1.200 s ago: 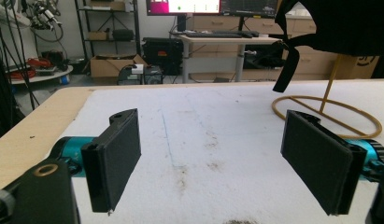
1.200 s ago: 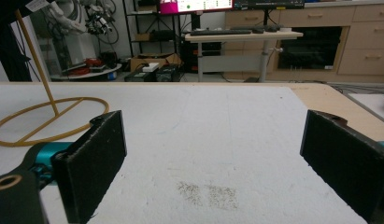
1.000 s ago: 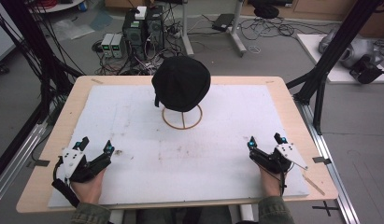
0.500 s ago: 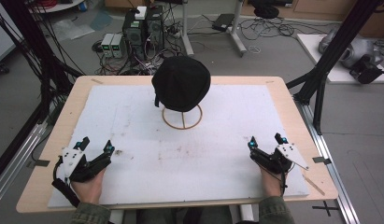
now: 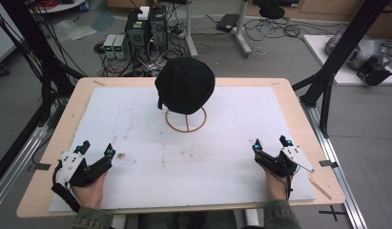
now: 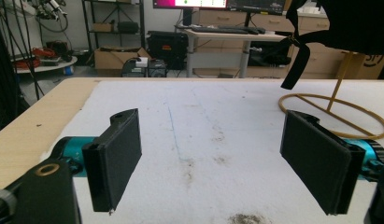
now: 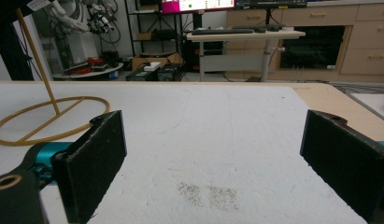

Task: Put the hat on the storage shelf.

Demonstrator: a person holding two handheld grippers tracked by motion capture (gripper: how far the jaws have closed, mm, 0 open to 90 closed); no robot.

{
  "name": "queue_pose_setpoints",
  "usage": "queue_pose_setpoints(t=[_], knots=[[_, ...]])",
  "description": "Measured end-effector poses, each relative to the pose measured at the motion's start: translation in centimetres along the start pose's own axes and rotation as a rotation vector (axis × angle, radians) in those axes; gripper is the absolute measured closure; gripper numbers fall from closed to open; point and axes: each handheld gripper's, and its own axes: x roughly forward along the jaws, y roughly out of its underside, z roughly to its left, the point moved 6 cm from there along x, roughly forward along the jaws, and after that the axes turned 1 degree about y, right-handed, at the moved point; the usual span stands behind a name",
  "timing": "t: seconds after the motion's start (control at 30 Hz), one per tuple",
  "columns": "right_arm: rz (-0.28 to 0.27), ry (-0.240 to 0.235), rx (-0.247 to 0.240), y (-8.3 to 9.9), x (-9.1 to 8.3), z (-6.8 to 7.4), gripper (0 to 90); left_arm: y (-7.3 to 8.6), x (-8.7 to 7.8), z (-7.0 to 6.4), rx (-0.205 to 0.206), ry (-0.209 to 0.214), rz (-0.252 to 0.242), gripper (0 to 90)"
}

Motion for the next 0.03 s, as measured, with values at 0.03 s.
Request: queue_pose_setpoints(t=[0.03], knots=[[-0.002, -0.001, -0.003, -0.02, 0.02, 0.02, 6.2, -0.01, 0.0, 0.07, 0.001, -0.001, -0.002, 20.7]])
